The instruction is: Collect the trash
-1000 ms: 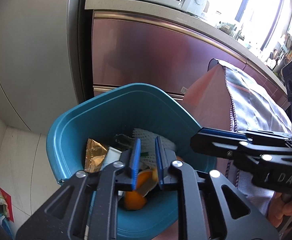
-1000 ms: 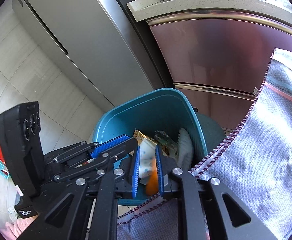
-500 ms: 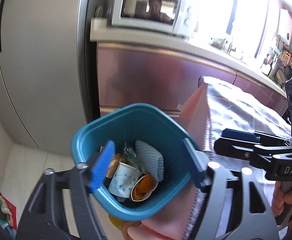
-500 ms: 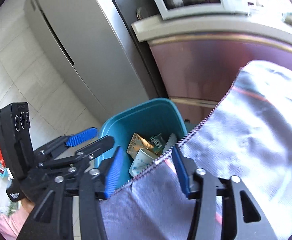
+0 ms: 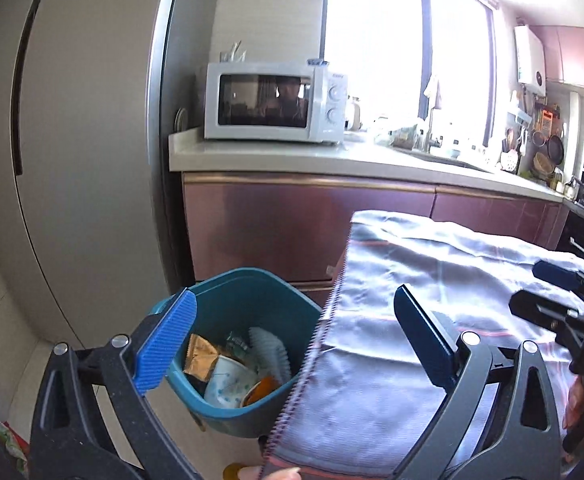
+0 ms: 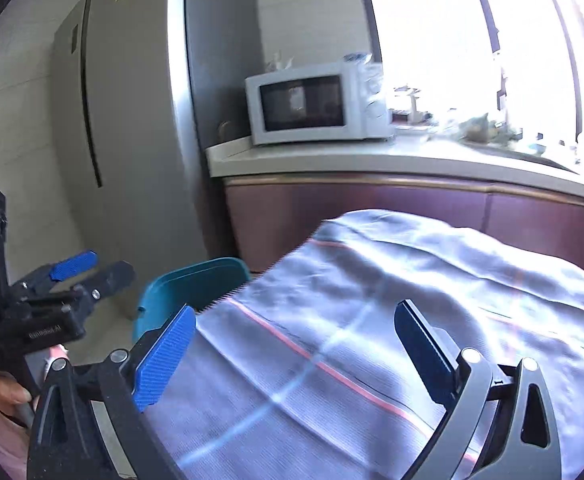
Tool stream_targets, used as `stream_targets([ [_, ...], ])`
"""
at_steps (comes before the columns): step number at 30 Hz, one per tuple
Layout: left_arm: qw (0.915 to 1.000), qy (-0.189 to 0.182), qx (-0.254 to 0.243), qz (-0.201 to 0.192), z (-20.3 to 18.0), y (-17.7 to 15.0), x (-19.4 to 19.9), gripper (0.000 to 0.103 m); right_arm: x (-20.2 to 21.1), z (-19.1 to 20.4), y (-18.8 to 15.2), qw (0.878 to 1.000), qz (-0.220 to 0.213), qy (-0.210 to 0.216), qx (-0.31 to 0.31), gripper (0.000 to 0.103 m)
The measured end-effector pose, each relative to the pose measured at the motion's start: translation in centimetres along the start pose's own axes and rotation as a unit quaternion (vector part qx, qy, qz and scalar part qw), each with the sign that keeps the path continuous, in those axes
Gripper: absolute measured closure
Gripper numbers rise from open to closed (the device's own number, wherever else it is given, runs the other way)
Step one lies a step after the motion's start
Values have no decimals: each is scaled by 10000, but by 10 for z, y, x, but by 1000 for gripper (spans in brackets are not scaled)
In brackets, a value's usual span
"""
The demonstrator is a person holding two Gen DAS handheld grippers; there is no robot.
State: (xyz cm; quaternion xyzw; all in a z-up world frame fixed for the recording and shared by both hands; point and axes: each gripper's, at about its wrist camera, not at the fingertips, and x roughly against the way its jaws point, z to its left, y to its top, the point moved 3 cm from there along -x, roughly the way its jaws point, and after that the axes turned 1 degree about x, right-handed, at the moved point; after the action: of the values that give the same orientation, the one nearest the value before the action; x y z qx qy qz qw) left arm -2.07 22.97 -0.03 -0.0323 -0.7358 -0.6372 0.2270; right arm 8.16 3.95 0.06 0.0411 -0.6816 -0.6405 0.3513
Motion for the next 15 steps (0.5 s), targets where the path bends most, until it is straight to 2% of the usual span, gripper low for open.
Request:
stream_targets([
  [5, 9987, -134, -249, -425, -42, -1, 23, 6, 43, -27, -15, 9975, -343, -600, -154, 7],
  [9, 9974, -296, -295, -593, -71, -3, 35, 6, 74, -46, -27, 9936, -525, -958, -300, 7],
  [11, 9968, -215, -348, -686, -83, -5, 39, 6, 85, -52, -32, 9905, -649, -1163, -352, 7],
  [15, 9964, -334, -348, -693, -101, -7, 40, 6, 101, -57, -39, 9845, -836, -1502, -354, 7],
])
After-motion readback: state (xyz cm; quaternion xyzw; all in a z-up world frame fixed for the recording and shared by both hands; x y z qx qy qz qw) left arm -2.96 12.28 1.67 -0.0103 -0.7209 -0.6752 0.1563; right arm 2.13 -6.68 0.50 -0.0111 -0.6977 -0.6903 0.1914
